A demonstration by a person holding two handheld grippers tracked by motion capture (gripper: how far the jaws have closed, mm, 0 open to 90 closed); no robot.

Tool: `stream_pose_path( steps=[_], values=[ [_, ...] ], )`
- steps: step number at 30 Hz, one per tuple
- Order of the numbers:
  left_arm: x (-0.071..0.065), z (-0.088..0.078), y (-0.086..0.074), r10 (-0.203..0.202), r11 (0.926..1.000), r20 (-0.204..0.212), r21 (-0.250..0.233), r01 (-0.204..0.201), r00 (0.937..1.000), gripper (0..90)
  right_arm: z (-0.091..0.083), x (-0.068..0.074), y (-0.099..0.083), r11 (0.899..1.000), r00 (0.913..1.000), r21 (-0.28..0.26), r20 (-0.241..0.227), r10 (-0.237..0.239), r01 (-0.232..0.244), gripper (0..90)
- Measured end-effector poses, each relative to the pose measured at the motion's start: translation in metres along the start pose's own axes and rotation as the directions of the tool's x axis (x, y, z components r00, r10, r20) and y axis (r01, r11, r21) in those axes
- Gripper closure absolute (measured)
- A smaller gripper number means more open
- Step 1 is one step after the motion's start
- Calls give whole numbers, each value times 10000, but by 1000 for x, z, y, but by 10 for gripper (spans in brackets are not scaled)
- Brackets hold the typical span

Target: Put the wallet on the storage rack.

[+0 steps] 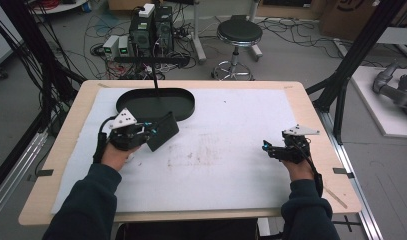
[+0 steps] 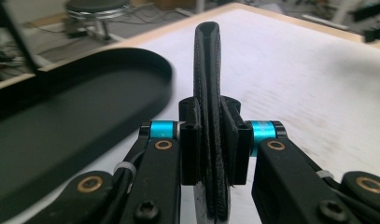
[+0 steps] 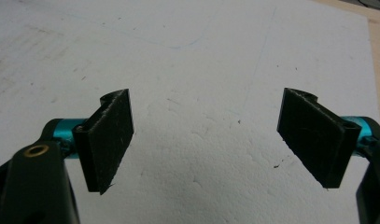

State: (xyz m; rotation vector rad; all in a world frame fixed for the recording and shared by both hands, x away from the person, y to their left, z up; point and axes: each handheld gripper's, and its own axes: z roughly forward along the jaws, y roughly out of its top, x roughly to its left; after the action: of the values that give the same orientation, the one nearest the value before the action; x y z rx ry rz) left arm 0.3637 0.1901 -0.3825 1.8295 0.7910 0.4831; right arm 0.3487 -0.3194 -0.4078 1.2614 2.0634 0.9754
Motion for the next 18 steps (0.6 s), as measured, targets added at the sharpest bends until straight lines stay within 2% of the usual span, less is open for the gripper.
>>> stream_pose_path(
  steps=[1, 2, 3, 4, 5, 6, 7, 8, 10, 11, 12, 13, 14, 15, 16, 17, 18],
  values=[
    [9, -2, 6, -75, 10000, -414, 20, 76, 9991, 788, 1, 0, 0, 10000, 10000, 41, -17, 53, -53, 187],
    [9, -2, 6, -75, 10000, -414, 20, 76, 9991, 788, 1, 0, 0, 10000, 10000, 41, -17, 53, -53, 187],
    [17, -4, 10, -242, 9997, -682, -71, 238, 9974, 788, 1, -2, 0, 9999, 9999, 38, -50, 117, -117, 187],
    [23, -6, 13, -424, 9990, -870, -206, 408, 9953, 788, 1, -2, 0, 9999, 9999, 38, -50, 117, -117, 187],
    [36, -9, 18, -673, 9972, -1267, -403, 627, 9897, 787, 2, -3, 0, 9999, 9998, 37, -76, 158, -158, 187],
    [36, -9, 18, -673, 9972, -1267, -403, 627, 9897, 788, 2, -3, 0, 9999, 9998, 37, -76, 158, -158, 187],
    [47, -11, 24, -726, 9970, -1636, -375, 673, 9839, 787, 1, -3, 0, 9998, 9998, 14, -55, 192, -192, 187],
    [47, -11, 24, -726, 9970, -1636, -375, 673, 9839, 788, 1, -3, 0, 9998, 9998, 14, -55, 192, -192, 187],
    [58, -13, 28, -738, 9970, -2007, -392, 672, 9769, 788, 1, -4, 0, 9998, 9998, -63, -52, 183, -184, 187],
    [63, -12, 30, -772, 9968, -2222, -367, 708, 9720, 788, 0, -3, 0, 9997, 9997, -84, -61, 233, -233, 187],
    [73, -11, 33, -666, 9978, -2706, -135, 654, 9604, 788, 0, -3, 0, 9997, 9997, -84, -61, 241, -241, 187],
    [78, -9, 34, -677, 9976, -2940, -79, 684, 9534, 788, 0, -4, 0, 9997, 9997, -85, -60, 243, -244, 187],
    [78, -9, 34, -677, 9976, -2940, -79, 684, 9534, 788, 0, -4, 0, 9997, 9997, -80, -61, 250, -250, 187],
    [87, -7, 36, -748, 9969, -3233, -14, 785, 9433, 788, 0, -4, 0, 9996, 9996, -79, -61, 269, -270, 187],
    [91, -5, 37, -727, 9970, -3354, 22, 779, 9393, 788, 0, -4, 0, 9995, 9995, -89, -57, 301, -301, 187],
    [91, -5, 37, -727, 9970, -3354, 22, 779, 9393, 788, 0, -4, 0, 9996, 9996, -97, -55, 282, -282, 187],
    [95, -3, 38, -689, 9970, -3469, 81, 765, 9354, 788, 0, -4, 0, 9995, 9995, -95, -57, 305, -305, 187]
  ],
)
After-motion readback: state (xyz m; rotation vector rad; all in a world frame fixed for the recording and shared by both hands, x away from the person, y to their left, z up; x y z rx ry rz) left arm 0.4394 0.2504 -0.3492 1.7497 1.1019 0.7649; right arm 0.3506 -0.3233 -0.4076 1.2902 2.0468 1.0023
